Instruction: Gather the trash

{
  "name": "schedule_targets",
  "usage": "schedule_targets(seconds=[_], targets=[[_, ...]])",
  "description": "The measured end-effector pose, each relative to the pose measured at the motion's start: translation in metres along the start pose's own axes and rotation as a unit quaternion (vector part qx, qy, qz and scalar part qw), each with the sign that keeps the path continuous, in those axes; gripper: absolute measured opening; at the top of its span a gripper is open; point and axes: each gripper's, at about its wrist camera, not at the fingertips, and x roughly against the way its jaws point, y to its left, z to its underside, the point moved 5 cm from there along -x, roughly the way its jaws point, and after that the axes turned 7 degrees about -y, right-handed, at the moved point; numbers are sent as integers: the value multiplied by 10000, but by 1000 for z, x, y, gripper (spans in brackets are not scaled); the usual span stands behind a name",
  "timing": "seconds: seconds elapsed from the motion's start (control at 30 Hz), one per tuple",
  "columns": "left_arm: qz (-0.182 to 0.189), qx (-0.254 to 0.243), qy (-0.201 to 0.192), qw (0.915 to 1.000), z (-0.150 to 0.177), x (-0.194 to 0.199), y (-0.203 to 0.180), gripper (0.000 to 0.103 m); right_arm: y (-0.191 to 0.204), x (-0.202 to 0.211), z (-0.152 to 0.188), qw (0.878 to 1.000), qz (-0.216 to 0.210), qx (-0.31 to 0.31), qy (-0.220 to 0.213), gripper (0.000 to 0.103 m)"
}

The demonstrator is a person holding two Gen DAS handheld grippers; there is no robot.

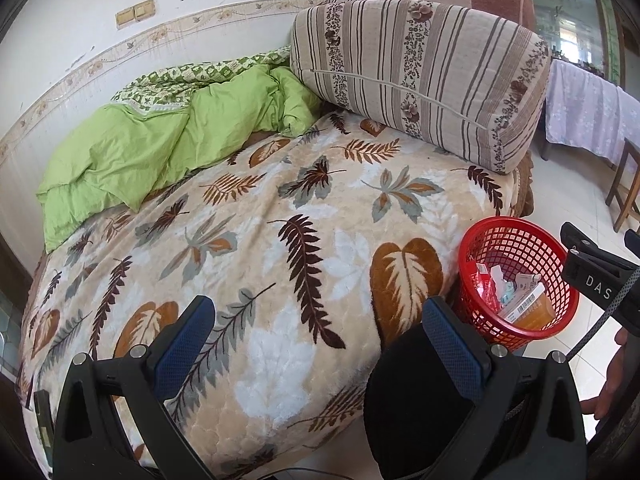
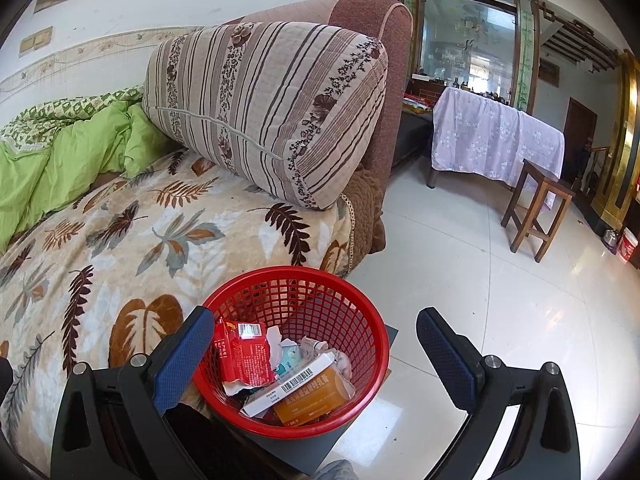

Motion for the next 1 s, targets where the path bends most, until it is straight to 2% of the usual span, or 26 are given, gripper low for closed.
schedule_targets(seconds=[1.0], targets=[[2, 25, -12, 10000, 0, 3, 1, 103, -1, 0, 0, 10000, 0, -2, 31, 102]])
